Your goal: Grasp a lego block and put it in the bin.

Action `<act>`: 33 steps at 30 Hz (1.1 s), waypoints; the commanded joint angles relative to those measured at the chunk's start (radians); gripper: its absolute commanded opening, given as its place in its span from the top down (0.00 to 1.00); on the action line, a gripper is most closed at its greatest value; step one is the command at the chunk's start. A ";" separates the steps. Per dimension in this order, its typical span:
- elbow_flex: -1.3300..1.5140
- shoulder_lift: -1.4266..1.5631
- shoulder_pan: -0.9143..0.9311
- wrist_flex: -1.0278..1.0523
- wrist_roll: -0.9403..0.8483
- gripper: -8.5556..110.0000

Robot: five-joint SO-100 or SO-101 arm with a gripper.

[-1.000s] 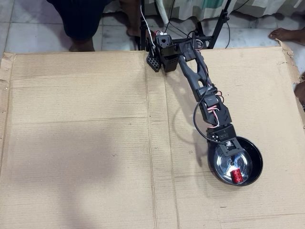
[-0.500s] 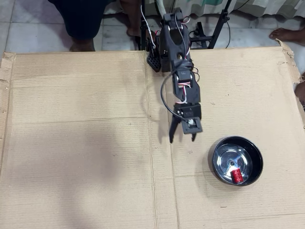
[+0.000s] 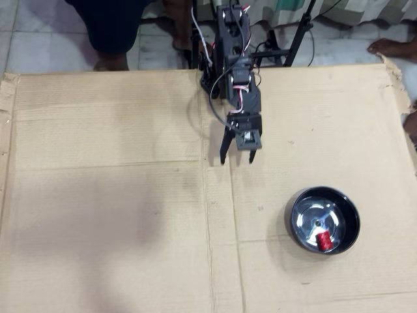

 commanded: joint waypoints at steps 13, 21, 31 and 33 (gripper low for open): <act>0.558 0.693 0.021 -0.091 -0.002 0.68; 0.558 0.865 0.034 0.124 -0.264 0.82; 0.555 0.969 0.055 0.341 -0.718 0.93; 0.554 0.986 0.055 0.397 -0.801 0.93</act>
